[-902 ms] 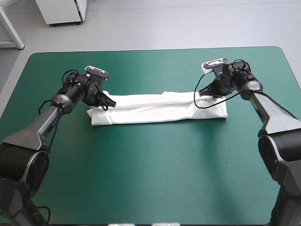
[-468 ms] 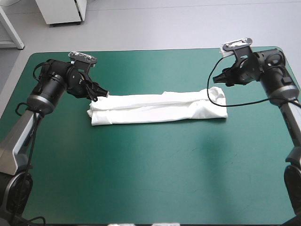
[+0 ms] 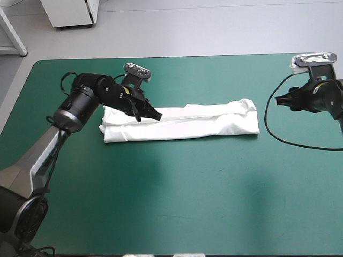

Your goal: Fold the cloth

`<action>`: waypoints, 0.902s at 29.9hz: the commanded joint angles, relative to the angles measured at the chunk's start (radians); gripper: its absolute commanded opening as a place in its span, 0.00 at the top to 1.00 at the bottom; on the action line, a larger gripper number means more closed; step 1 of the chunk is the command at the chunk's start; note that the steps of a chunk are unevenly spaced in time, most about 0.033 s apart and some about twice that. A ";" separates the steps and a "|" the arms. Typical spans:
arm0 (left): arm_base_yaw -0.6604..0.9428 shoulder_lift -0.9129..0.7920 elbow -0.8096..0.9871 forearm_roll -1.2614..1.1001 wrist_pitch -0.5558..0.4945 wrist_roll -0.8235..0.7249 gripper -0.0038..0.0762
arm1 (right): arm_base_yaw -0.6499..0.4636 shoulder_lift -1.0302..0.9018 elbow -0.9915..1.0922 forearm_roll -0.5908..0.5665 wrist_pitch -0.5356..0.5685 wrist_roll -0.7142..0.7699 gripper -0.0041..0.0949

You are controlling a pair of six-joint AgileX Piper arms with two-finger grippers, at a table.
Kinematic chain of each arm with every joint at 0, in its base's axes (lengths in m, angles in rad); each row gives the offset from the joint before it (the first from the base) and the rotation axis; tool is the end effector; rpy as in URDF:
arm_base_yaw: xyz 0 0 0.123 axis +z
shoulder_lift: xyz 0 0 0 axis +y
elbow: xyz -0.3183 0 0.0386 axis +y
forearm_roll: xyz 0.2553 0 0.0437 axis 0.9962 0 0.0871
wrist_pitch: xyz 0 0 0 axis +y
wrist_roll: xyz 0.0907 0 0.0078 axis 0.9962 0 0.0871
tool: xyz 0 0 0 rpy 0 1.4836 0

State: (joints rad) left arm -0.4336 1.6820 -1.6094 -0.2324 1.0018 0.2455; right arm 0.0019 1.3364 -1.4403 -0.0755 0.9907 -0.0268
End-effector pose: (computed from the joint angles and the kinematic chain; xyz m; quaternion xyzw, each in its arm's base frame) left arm 0.3388 -0.1763 0.3861 0.2869 0.9075 -0.1379 0.2740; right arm 0.2763 -0.0052 0.4463 -0.0206 0.9257 -0.0417 0.3754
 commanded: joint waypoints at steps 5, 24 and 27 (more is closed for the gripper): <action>-0.021 0.149 -0.174 -0.106 -0.059 0.057 0.96 | -0.035 -0.029 0.019 0.036 -0.090 0.005 0.51; -0.021 0.463 -0.312 -0.203 0.002 0.060 0.96 | -0.035 0.172 0.023 0.255 -0.136 -0.129 0.51; -0.021 0.463 -0.314 -0.209 0.017 0.060 0.96 | -0.035 0.202 0.023 0.326 -0.132 -0.183 0.51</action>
State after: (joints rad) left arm -0.4500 2.2013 -1.8934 -0.4040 1.0104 0.3103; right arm -0.0229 1.5508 -1.3916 0.1863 0.9008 -0.1590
